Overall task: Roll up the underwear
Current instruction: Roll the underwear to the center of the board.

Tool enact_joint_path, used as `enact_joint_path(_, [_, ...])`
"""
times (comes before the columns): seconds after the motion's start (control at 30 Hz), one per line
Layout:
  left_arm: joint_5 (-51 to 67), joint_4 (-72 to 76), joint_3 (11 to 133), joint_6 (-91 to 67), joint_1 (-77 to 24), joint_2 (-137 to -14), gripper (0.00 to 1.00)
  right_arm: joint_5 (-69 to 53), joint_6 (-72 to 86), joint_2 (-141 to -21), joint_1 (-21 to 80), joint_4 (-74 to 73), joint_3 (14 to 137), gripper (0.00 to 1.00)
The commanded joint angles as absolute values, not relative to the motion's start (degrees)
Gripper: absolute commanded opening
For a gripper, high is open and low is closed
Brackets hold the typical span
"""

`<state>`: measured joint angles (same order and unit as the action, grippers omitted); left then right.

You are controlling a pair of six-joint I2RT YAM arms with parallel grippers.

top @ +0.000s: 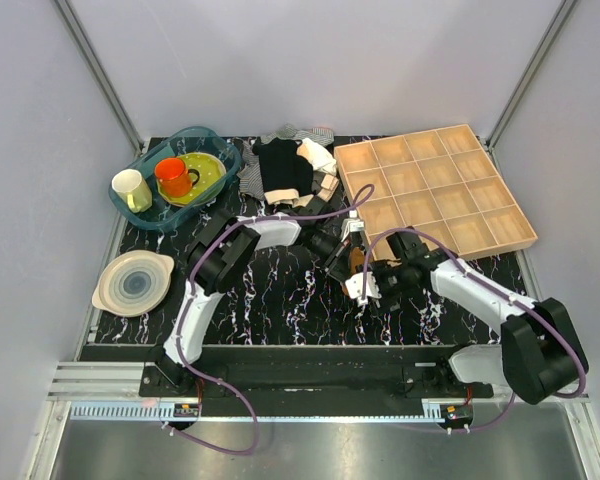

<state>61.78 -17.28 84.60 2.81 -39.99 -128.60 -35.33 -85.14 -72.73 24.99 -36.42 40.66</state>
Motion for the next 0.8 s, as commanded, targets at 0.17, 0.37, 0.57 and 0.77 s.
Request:
enact_joint_path(0.17, [55.9, -23.0, 87.0, 0.9, -39.3, -132.5, 0.08, -23.6, -87.3, -79.1, 27.9, -20.5, 35.3, 0.74])
enact_joint_path(0.37, [51.8, -4.6, 75.3, -9.0, -37.7, -121.5, 0.38, -20.4, -83.4, -83.8, 27.9, -18.7, 35.5, 0.51])
enact_joint_path(0.57, [44.5, 9.0, 65.1, -15.3, -34.8, -112.2, 0.99, -23.6, -79.4, -85.6, 27.9, -25.1, 38.8, 0.28])
enact_joint_path(0.77, [46.0, 9.5, 67.4, -17.5, -33.9, -115.2, 0.99, -27.2, -79.6, -83.8, 27.8, -27.7, 38.8, 0.25])
